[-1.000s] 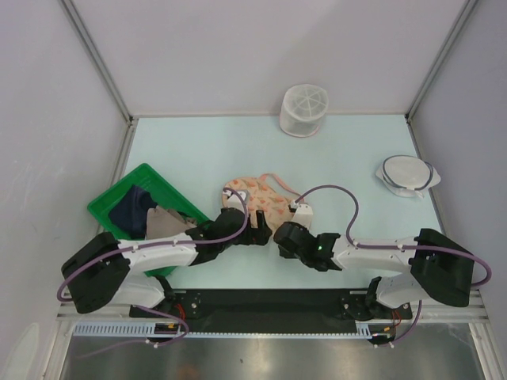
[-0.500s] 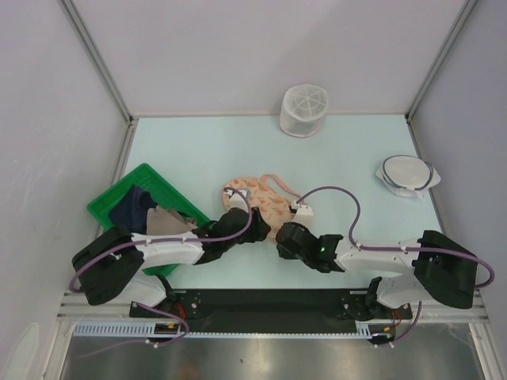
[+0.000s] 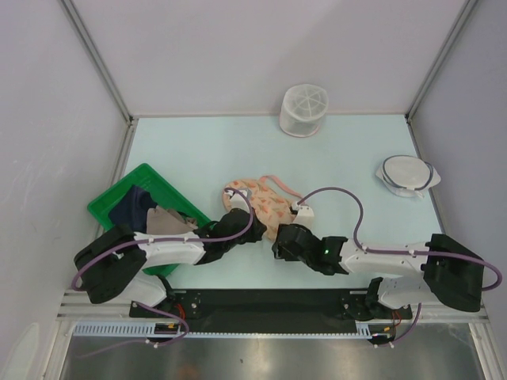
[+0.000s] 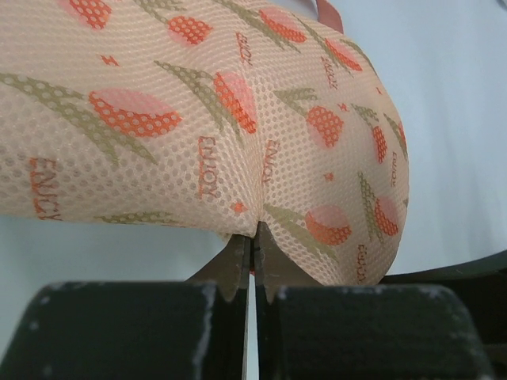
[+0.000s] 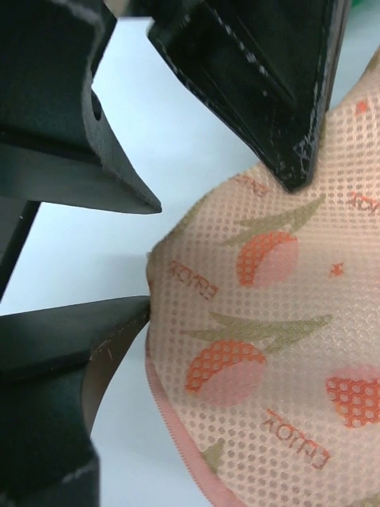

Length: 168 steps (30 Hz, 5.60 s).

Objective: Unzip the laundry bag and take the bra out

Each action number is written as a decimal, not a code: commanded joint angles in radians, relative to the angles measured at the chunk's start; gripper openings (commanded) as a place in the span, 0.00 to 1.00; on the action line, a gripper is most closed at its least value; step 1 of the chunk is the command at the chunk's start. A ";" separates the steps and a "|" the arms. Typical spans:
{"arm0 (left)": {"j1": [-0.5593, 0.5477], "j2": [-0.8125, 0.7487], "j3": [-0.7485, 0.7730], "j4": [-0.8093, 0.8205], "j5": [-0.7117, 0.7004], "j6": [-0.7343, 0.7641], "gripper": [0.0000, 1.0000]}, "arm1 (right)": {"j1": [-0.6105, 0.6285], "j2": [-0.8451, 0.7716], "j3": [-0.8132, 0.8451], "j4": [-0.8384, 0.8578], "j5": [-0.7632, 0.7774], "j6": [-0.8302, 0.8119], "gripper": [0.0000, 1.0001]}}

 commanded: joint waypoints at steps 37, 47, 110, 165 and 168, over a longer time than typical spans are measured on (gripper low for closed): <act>-0.008 -0.032 0.029 0.021 -0.022 0.000 0.00 | 0.057 0.098 0.068 -0.019 0.190 -0.027 0.06; -0.006 -0.030 0.032 0.004 -0.050 0.014 0.00 | 0.060 0.104 0.080 -0.099 0.207 -0.016 0.00; 0.080 -0.216 -0.043 -0.119 0.128 0.068 0.87 | 0.083 0.105 0.132 0.048 0.139 -0.137 0.00; 0.137 -0.227 -0.131 -0.065 0.032 -0.005 0.00 | 0.077 0.084 0.087 0.014 0.216 -0.156 0.00; 0.155 -0.227 -0.136 -0.065 0.041 0.003 0.00 | 0.068 0.060 0.073 -0.016 0.228 -0.145 0.00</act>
